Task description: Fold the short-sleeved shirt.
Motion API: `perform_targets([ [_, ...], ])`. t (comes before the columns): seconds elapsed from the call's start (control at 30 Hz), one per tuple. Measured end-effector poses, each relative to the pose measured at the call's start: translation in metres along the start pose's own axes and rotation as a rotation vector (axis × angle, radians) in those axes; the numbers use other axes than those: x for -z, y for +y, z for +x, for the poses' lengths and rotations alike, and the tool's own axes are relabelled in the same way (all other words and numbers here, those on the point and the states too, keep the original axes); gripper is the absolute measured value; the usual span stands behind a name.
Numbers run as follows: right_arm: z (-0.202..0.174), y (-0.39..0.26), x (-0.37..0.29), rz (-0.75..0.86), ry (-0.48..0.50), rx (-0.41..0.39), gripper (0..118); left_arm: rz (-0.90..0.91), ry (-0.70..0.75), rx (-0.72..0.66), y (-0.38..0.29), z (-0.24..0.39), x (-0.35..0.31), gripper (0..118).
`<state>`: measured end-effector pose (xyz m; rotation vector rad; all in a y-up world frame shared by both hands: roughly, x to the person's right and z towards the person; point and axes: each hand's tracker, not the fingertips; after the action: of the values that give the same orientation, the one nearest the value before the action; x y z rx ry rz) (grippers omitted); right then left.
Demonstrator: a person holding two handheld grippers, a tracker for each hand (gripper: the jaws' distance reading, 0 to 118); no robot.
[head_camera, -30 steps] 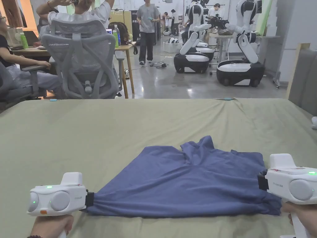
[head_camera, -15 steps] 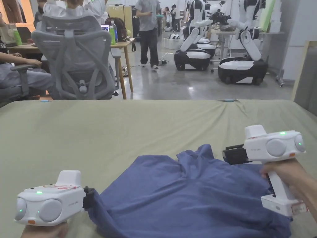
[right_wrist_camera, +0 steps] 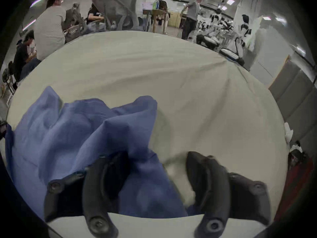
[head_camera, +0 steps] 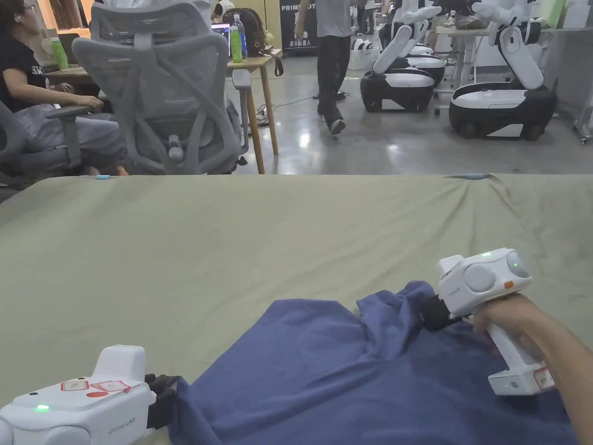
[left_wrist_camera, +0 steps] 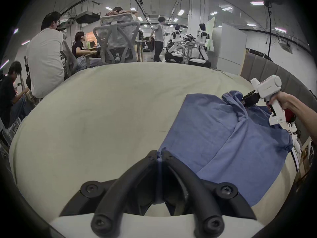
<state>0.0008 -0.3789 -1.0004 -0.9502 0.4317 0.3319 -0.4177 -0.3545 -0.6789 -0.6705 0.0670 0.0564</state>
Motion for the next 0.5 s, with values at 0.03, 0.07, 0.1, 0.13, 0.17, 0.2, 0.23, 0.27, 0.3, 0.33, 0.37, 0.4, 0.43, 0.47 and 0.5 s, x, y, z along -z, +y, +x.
perform_targets([
  [0.03,-0.001,-0.001,-0.004,0.005,0.044,0.007,34,0.001,0.000,0.000,0.000,0.001,0.000,2],
  [0.07,0.003,0.000,-0.003,0.018,0.047,-0.005,1,0.001,0.000,0.001,0.001,0.003,0.001,2],
  [0.1,0.001,0.001,-0.006,0.011,0.036,-0.027,1,0.002,-0.001,0.005,0.001,0.004,0.001,2],
  [0.13,-0.003,0.001,-0.012,0.010,0.004,-0.046,1,0.003,0.001,0.010,0.001,0.006,0.000,2],
  [0.17,-0.004,-0.001,-0.020,0.022,-0.008,-0.031,1,0.004,0.001,0.012,0.003,0.008,-0.002,2],
  [0.2,-0.004,-0.002,-0.033,0.066,-0.017,-0.014,1,0.008,-0.001,0.015,0.005,0.008,-0.005,2],
  [0.23,-0.003,-0.003,-0.048,0.113,-0.004,0.006,1,0.016,-0.003,0.008,0.009,0.008,-0.008,2],
  [0.27,-0.001,-0.003,-0.065,0.155,0.016,0.030,1,0.031,-0.009,-0.003,0.014,0.007,-0.011,2],
  [0.3,-0.001,-0.003,-0.087,0.188,0.019,0.042,1,0.051,-0.011,-0.018,0.021,0.007,-0.018,2],
  [0.33,0.000,-0.004,-0.108,0.216,0.010,0.045,1,0.065,-0.013,-0.020,0.029,0.006,-0.022,2],
  [0.37,0.003,-0.004,-0.129,0.253,-0.014,0.041,1,0.085,-0.014,-0.013,0.040,0.005,-0.028,2],
  [0.4,0.006,-0.004,-0.151,0.287,-0.041,0.033,1,0.105,-0.013,-0.008,0.053,0.004,-0.034,2],
  [0.43,0.010,-0.003,-0.172,0.319,-0.078,0.028,1,0.140,-0.012,0.004,0.066,0.003,-0.040,2],
  [0.47,0.012,-0.003,-0.199,0.356,-0.133,0.026,1,0.169,-0.014,0.000,0.083,0.001,-0.047,2],
  [0.5,0.018,-0.002,-0.219,0.394,-0.182,0.031,1,0.195,-0.011,0.003,0.100,0.000,-0.053,2],
])
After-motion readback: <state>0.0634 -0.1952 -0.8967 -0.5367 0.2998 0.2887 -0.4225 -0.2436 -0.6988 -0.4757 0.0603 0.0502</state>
